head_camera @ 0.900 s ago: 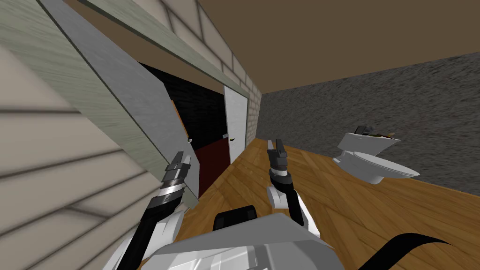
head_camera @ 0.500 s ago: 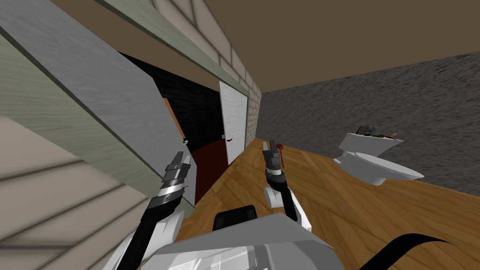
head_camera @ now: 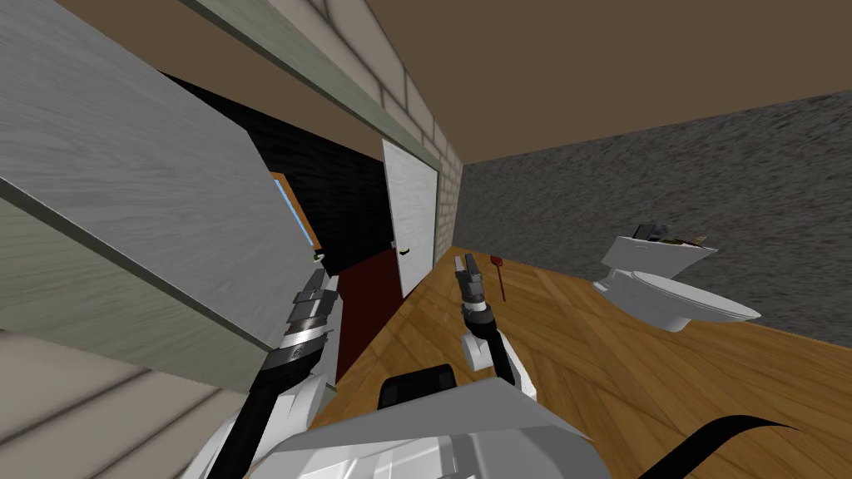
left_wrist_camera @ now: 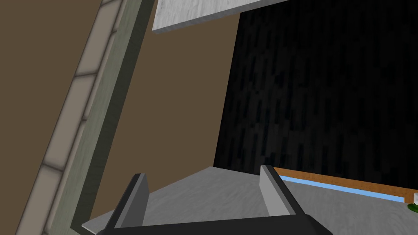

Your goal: Push the door open

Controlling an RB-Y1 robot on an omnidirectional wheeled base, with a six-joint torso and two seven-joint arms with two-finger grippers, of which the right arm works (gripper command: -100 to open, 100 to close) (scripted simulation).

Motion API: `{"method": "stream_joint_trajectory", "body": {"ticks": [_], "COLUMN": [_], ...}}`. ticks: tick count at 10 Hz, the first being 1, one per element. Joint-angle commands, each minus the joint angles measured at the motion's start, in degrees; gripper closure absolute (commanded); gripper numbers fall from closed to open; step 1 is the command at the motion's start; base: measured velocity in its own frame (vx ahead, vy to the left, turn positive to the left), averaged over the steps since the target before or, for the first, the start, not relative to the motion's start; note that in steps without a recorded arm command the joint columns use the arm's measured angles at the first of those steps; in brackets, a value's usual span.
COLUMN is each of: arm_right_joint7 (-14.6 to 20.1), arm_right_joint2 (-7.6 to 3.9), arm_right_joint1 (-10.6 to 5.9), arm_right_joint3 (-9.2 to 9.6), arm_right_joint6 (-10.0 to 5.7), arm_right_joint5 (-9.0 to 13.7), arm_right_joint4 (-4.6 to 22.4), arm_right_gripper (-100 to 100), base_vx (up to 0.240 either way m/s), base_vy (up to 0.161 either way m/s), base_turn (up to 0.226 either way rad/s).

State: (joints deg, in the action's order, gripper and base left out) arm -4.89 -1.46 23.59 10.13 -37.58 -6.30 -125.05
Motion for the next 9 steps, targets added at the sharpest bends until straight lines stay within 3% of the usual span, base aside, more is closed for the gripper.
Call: {"method": "stream_joint_trajectory", "body": {"ticks": [1, 6, 9], "arm_right_joint7": [0.34, 1.62, 2.65], "arm_right_joint2": [-0.41, -1.96, -3.0], "arm_right_joint1": [-1.12, -3.41, -5.25], "arm_right_joint3": [1.1, 5.56, 9.13], "arm_right_joint6": [-0.01, -0.57, -1.03], "arm_right_joint5": [0.11, 0.48, 0.78], "arm_right_joint4": [2.07, 8.41, 13.49], "arm_right_gripper": [-100, -100, -100], "base_vx": [0.131, 0.135, 0.168], "base_vy": [-0.019, -0.017, -0.02], "base_turn": [-0.033, -0.039, -0.055]}}
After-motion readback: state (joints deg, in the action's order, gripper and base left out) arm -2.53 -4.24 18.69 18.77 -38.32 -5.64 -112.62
